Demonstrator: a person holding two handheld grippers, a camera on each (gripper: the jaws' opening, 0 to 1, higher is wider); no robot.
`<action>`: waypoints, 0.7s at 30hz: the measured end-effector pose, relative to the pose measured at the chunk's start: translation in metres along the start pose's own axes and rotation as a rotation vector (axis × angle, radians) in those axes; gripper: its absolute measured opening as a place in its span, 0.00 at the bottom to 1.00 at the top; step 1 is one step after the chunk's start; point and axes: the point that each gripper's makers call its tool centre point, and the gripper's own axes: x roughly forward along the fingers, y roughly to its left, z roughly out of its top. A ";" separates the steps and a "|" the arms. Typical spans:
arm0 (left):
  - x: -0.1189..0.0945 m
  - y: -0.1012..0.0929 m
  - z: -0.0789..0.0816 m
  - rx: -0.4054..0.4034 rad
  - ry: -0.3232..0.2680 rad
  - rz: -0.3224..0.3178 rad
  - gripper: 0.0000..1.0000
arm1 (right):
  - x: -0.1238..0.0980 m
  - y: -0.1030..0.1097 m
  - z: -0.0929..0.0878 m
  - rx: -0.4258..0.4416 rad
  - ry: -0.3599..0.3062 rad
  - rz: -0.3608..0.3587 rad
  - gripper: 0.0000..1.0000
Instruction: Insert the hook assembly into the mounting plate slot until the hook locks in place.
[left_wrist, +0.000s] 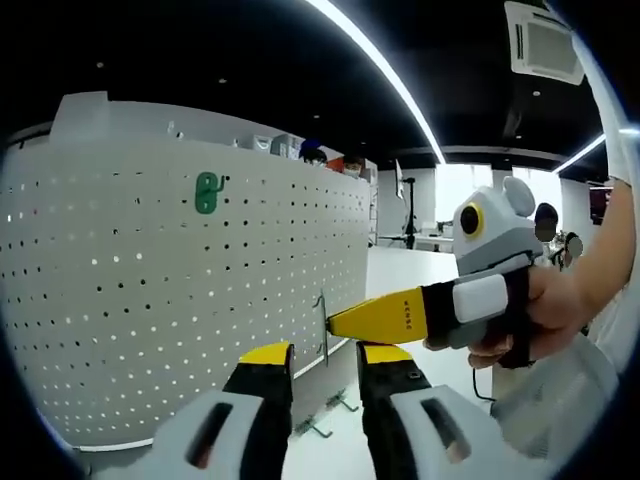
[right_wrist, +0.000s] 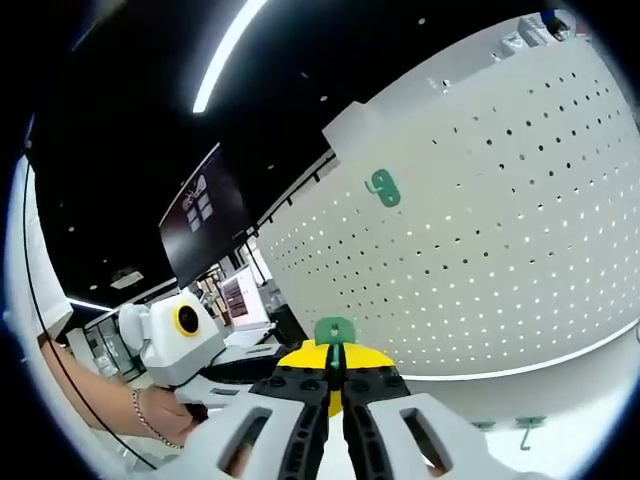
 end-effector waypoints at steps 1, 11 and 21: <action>0.000 0.000 0.000 0.016 0.002 0.005 0.32 | 0.000 0.000 0.000 0.000 0.000 0.000 0.00; 0.005 -0.004 -0.009 0.011 0.031 -0.005 0.67 | -0.001 -0.001 -0.001 0.006 0.003 -0.001 0.00; 0.007 0.005 -0.014 0.020 0.053 0.036 0.96 | -0.001 0.000 -0.002 0.010 0.008 0.003 0.00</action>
